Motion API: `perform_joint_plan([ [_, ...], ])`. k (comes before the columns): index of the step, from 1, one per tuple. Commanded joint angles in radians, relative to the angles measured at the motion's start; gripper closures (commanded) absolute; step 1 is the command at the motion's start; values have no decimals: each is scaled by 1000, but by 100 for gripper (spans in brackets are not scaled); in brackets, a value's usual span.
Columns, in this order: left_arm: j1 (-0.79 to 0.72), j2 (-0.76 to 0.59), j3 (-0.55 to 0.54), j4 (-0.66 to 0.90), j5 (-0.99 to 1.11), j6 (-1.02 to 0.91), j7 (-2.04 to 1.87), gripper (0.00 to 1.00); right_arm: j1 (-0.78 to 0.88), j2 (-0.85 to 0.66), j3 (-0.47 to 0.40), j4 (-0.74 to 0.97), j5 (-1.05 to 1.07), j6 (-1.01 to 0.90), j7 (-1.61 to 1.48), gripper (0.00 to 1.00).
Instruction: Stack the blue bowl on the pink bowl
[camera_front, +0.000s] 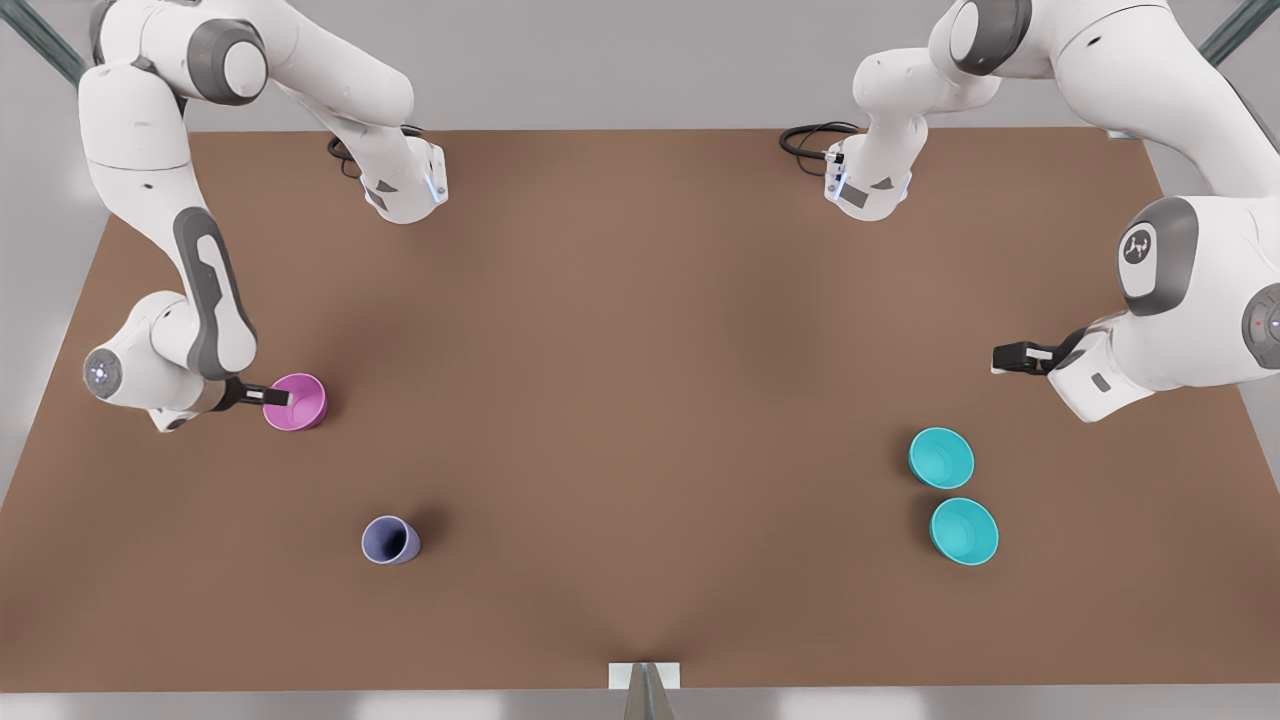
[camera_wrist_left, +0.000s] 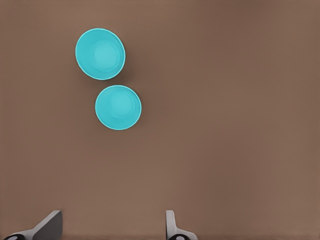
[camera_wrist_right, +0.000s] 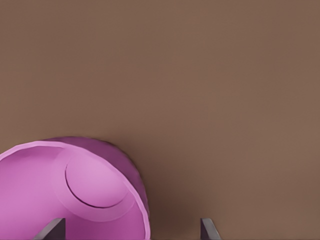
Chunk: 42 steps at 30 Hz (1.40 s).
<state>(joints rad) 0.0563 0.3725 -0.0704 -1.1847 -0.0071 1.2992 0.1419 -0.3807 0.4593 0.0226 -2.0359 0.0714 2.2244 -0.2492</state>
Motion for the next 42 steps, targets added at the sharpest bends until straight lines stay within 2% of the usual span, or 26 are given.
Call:
perform_joint_plan([
  [1,0,-1,0,0,1,-1,2,0,-1,21,0,-1,67,50,-162,0],
  [7,-1,-1,0,0,1,-1,1,0,-1,29,5,3,85,40,-176,2],
  [8,-1,-1,1,0,1,-1,1,0,-1,29,5,3,84,38,-176,14],
  [9,-1,-1,1,0,1,-1,1,0,0,30,7,6,84,38,-176,37],
  [10,-1,-1,1,0,1,-1,1,0,0,36,7,10,84,37,-176,52],
  [11,-1,-1,1,0,1,-1,1,0,0,39,7,17,84,35,-176,58],
  [13,-1,-1,1,0,1,0,1,0,0,47,7,28,82,14,-177,78],
  [18,-1,-1,1,0,1,0,1,0,2,48,60,214,119,-250,-177,79],
  [20,-1,-1,1,0,1,0,2,0,12,50,95,238,186,-304,-170,79],
  [22,-3,-1,0,0,1,0,1,0,42,45,152,238,352,-327,-137,79],
  [23,-1,-1,1,0,1,0,1,0,80,18,174,241,372,-328,-49,79],
  [24,-1,-1,1,0,-1,0,1,0,98,4,234,258,406,-333,79,79],
  [27,-7,-3,-2,0,1,-1,-2,0,180,44,246,345,588,-333,255,79],
  [28,-6,-3,-2,0,-1,-1,-1,0,250,76,246,396,655,-327,405,79],
  [30,-9,-3,-2,0,-1,-3,-1,0,410,147,237,572,622,-290,731,79],
  [31,-9,-3,-2,-1,-1,-3,-1,0,479,205,237,686,499,-285,913,79],
  [35,-10,-3,-3,-1,-1,-3,-2,0,701,373,235,871,372,-69,1228,79],
  [36,-10,-3,-3,-3,-1,-3,-2,0,759,424,235,901,338,15,1313,79],
  [38,-9,-1,-2,-1,-1,-3,-1,0,825,493,235,954,191,56,1444,79],
  [42,-9,0,-2,-3,-2,0,-1,0,919,561,168,954,188,178,1452,79],
])
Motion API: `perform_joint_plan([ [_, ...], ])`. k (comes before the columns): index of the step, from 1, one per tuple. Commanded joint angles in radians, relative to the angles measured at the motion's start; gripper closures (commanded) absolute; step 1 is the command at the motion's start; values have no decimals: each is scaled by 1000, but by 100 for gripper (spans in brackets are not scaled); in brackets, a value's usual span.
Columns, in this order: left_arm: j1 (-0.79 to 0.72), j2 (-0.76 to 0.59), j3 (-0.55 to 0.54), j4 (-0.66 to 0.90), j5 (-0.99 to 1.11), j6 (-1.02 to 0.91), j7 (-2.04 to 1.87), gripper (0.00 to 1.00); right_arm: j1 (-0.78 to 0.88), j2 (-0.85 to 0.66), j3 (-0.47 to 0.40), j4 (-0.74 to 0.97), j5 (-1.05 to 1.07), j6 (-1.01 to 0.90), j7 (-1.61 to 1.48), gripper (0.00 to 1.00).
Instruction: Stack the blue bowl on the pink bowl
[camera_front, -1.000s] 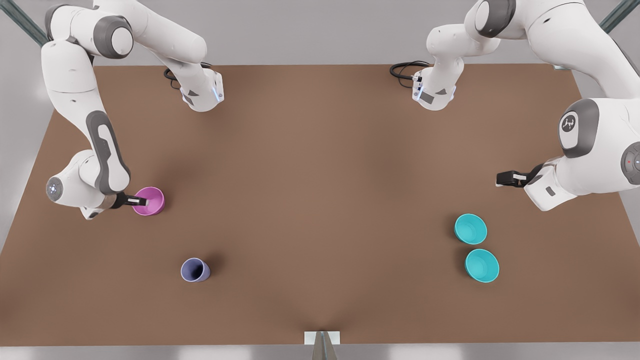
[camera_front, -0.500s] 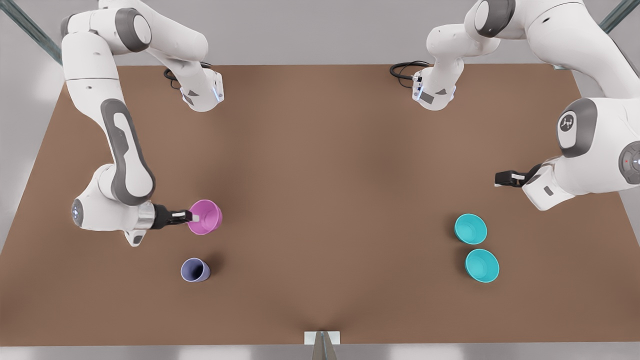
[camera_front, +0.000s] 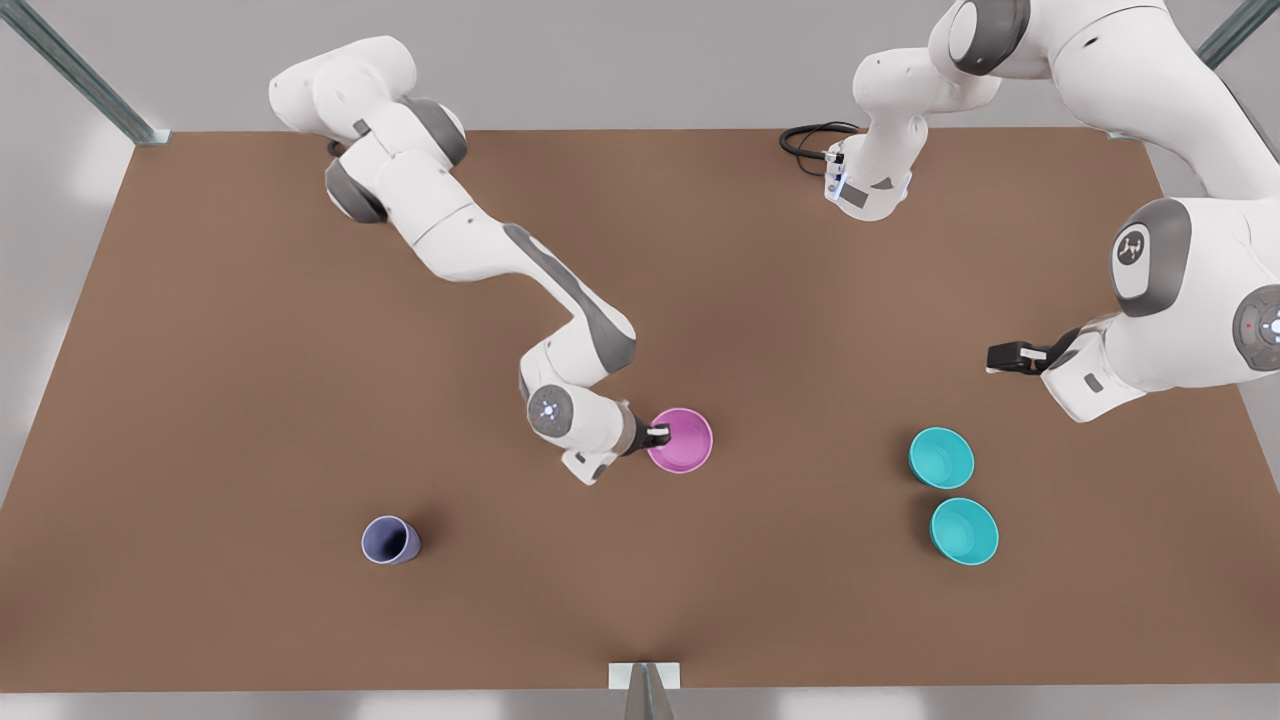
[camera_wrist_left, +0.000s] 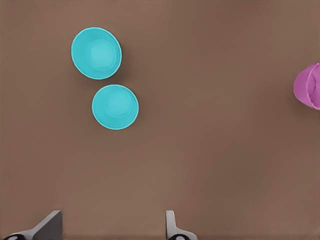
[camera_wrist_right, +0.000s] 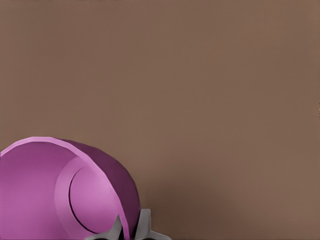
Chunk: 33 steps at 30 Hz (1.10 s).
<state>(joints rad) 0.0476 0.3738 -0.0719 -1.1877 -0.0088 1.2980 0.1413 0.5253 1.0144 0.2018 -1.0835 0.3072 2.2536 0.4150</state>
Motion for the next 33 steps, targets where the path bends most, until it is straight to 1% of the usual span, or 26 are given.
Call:
perform_joint_plan([
  [1,-2,0,0,0,0,1,0,0,15,21,-12,2,-48,164,788,79],
  [8,0,30,0,0,-3,3,-3,0,21,59,-10,13,-48,215,781,79],
  [9,0,31,0,0,-8,3,-3,0,21,59,-10,13,-48,215,781,76],
  [10,0,48,0,0,-7,3,-32,0,19,59,-12,13,-48,215,778,0],
  [11,3,71,0,0,-5,3,-45,0,15,59,-12,23,-48,215,731,0],
  [14,32,115,3,-1,-7,35,-58,0,13,55,-12,31,-46,215,726,0],
  [15,35,128,4,-72,-7,177,-57,0,-1,50,-10,34,-43,213,726,0],
  [16,43,126,29,-156,-10,306,-51,0,-30,38,-2,34,-40,202,726,0],
  [17,41,128,63,-266,-52,450,-37,0,-73,13,5,36,-39,146,696,0],
  [18,44,128,98,-332,-80,533,49,0,-122,-28,19,30,-28,64,642,0],
  [19,46,132,142,-371,-126,583,142,0,-202,-49,62,19,-28,-29,587,0],
  [20,55,161,152,-382,-134,622,156,0,-272,-66,108,17,-26,-132,513,0],
  [21,74,192,152,-383,-134,676,159,0,-315,-94,128,16,-26,-213,501,0],
  [22,74,206,152,-388,-135,698,161,0,-349,-129,133,11,-26,-322,476,0],
  [23,72,226,152,-388,-158,708,161,0,-412,-184,133,-24,-26,-438,371,0],
  [25,70,263,150,-388,-161,819,159,0,-528,-220,126,-26,-39,-664,157,0],
  [26,70,280,150,-388,-161,842,161,0,-551,-221,123,-24,-129,-718,64,0],
  [27,70,295,150,-389,-163,842,161,0,-567,-247,122,-7,-343,-802,-143,0],
  [28,69,306,150,-388,-163,842,161,0,-605,-260,131,-1,-441,-828,-314,0],
  [29,69,309,150,-389,-163,842,161,0,-611,-293,133,5,-448,-835,-383,0],
  [30,69,320,150,-408,-163,842,161,0,-605,-413,125,2,-448,-876,-401,0],
  [31,69,321,150,-418,-163,842,161,0,-559,-533,97,-15,-433,-945,-403,0],
  [32,64,321,150,-428,-163,840,161,0,-486,-629,-13,-52,-421,-959,-409,0],
  [33,61,321,150,-440,-163,840,159,0,-462,-687,-117,-61,-410,-950,-499,0],
])
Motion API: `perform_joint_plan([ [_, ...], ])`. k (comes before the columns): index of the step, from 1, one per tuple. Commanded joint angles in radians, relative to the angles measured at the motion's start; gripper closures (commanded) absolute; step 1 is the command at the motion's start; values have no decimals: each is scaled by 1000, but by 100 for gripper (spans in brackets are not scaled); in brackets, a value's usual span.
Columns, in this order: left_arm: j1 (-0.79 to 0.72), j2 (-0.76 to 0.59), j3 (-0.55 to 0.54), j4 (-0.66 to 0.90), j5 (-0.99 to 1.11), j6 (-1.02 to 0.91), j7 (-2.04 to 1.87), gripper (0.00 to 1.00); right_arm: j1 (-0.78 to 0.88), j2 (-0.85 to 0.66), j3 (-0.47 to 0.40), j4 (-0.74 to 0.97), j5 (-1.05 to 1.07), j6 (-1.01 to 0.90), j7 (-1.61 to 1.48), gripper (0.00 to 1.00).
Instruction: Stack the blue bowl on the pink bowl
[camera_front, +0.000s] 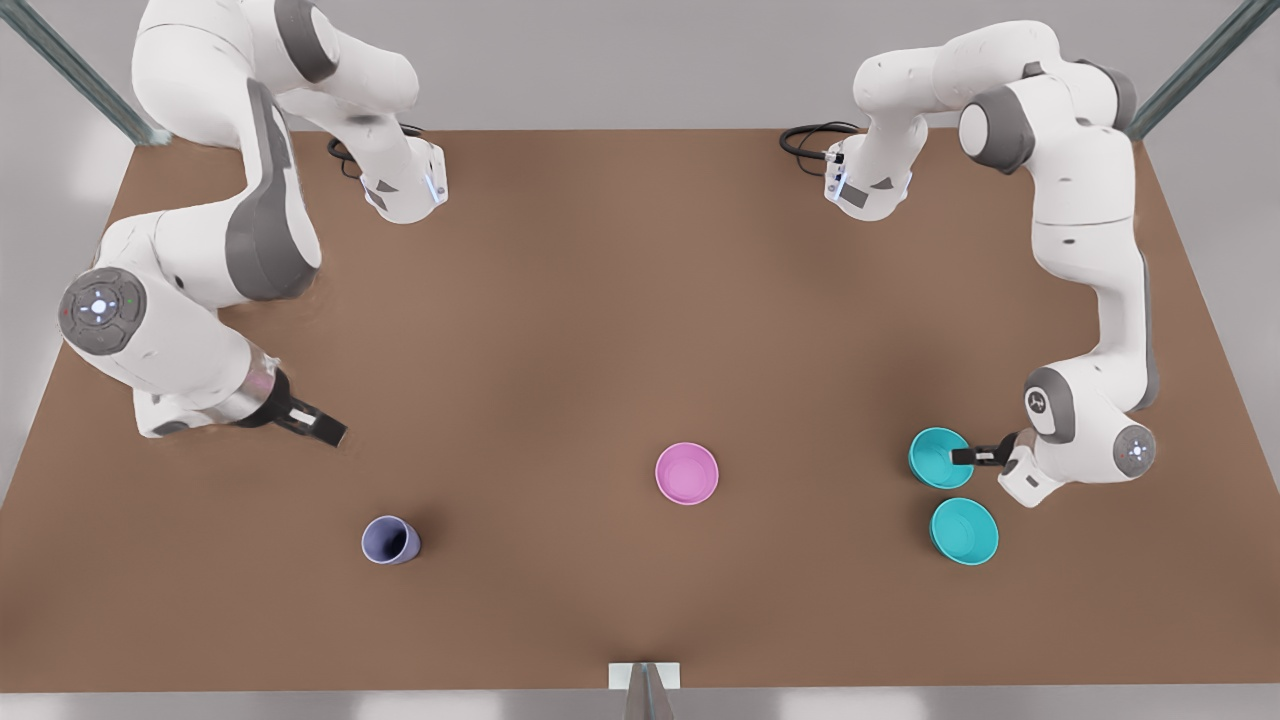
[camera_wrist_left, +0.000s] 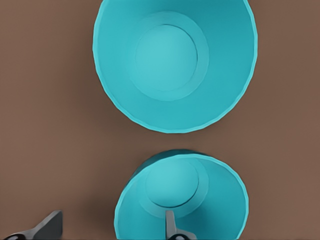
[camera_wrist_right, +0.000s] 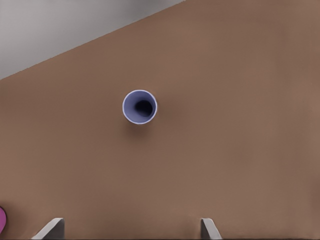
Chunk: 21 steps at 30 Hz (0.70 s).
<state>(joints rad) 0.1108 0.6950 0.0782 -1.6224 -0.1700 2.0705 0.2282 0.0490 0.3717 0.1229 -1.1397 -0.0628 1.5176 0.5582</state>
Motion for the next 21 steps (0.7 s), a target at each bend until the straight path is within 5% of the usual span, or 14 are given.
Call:
perform_joint_plan([
  [1,-2,0,0,-16,-2,66,72,0,48,-111,-134,-52,24,-218,-693,0],
  [2,-2,0,0,-16,-2,65,71,1,41,-149,-141,-126,34,-197,-695,0],
  [4,-3,3,0,-16,-3,62,69,35,45,-224,-161,-278,38,-82,-693,0],
  [6,-3,8,0,-16,-23,57,69,57,46,-212,-173,-293,38,-57,-695,0],
  [10,-3,14,0,-16,-118,40,51,79,34,-197,-177,-290,64,-82,-686,0],
  [15,-36,-43,0,-16,-152,16,42,79,-5,-169,-181,-219,74,-88,-698,0],
  [21,-502,-80,-3,133,-46,-150,-665,79,-69,-157,-181,-199,90,-88,-699,0],
])
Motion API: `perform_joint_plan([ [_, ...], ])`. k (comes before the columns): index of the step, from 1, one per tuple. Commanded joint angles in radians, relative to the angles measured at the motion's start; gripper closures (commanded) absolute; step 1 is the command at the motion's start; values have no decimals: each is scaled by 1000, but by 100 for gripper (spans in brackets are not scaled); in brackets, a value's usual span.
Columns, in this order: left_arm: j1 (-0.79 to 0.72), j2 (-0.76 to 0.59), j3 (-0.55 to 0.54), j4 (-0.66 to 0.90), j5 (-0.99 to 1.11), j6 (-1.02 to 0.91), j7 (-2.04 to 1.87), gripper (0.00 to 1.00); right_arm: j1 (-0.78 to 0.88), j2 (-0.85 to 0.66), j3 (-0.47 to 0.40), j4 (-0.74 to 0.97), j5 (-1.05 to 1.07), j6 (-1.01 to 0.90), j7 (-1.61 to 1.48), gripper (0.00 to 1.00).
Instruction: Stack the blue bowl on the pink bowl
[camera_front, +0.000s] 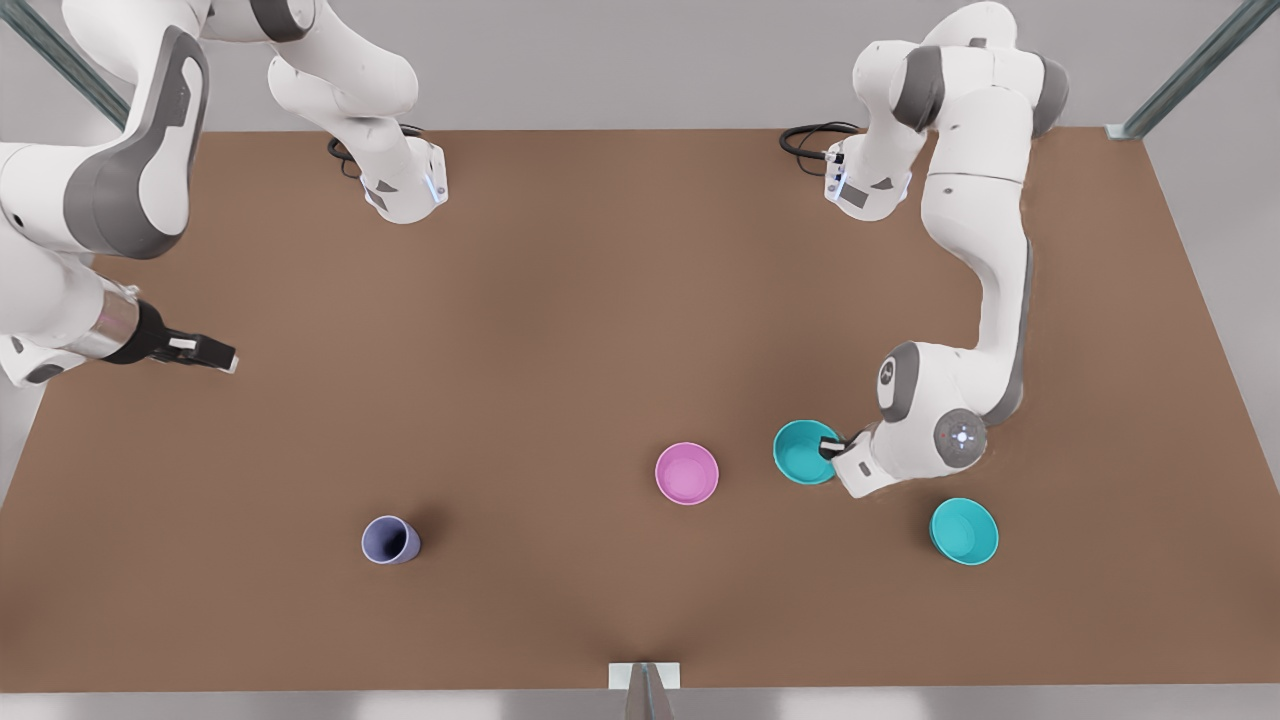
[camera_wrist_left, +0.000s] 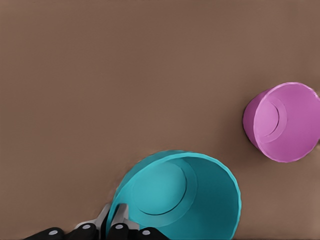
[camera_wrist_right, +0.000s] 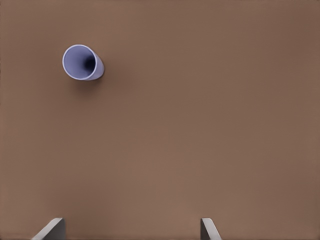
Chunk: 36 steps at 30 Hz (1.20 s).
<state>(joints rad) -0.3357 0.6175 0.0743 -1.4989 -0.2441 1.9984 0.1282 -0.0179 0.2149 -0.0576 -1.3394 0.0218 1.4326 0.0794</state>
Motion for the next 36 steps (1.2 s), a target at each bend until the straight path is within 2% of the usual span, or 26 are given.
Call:
perform_joint_plan([
  [1,-78,14,-1,78,26,-122,-627,79,-2,-2,2,2,6,-3,-221,0],
  [2,-97,39,1,163,25,-194,-680,79,-2,0,2,5,6,-3,-219,0],
  [4,-97,50,-1,172,19,-197,-687,79,-2,0,2,5,6,-3,-219,0],
  [7,-132,189,-1,371,25,-197,-754,79,-2,0,2,5,4,-3,-219,0],
  [9,-152,226,-2,394,22,-197,-754,79,-2,0,2,5,4,-3,-219,0],
  [22,-171,278,-10,411,-27,-181,-759,79,-2,0,4,8,13,-1,-219,0],
  [36,-171,304,-25,422,-66,-73,-777,79,-2,1,4,8,12,-1,-219,0],
])
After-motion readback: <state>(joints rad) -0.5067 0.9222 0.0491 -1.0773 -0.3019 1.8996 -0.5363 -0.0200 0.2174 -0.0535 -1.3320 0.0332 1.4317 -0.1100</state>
